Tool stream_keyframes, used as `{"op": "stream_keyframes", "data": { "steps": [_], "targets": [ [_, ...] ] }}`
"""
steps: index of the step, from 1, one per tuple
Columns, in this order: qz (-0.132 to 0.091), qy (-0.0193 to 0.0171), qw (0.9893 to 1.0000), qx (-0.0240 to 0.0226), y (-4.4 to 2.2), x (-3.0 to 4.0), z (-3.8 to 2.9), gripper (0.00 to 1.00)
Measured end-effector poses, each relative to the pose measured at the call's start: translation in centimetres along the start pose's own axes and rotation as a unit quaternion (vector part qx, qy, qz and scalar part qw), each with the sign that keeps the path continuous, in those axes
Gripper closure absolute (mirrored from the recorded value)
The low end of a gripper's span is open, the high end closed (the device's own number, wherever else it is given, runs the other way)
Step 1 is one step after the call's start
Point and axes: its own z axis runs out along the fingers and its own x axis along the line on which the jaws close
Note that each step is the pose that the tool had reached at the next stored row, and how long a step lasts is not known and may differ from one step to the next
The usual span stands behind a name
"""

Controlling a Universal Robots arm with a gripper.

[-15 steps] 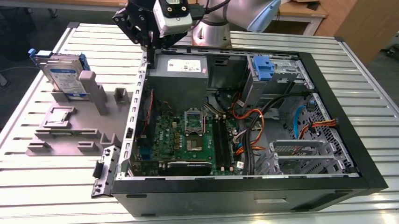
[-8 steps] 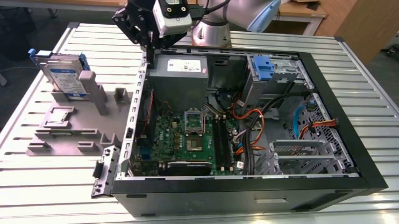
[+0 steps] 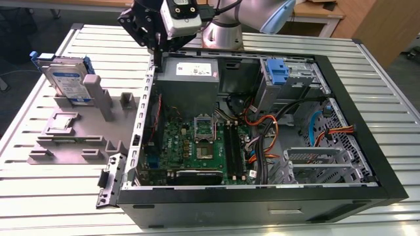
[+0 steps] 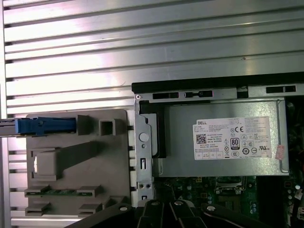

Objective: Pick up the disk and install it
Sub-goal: 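Reach for the disk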

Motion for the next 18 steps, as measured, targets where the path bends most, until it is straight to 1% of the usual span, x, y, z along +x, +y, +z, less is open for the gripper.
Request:
{"op": "stream_keyframes", "data": {
  "steps": [12, 16, 17, 18],
  "targets": [
    [0.0, 0.0, 1.0, 0.0001, -0.01, 0.07, 0.0, 0.9],
    [0.0, -0.0001, 1.0, 0.0001, -0.04, 0.45, 0.05, 0.9],
    [0.0, -0.001, 1.0, 0.0, -0.05, 0.61, 0.07, 0.9],
    [0.0, -0.0029, 1.0, -0.0002, -0.06, 0.74, 0.08, 0.9]
  ]
}}
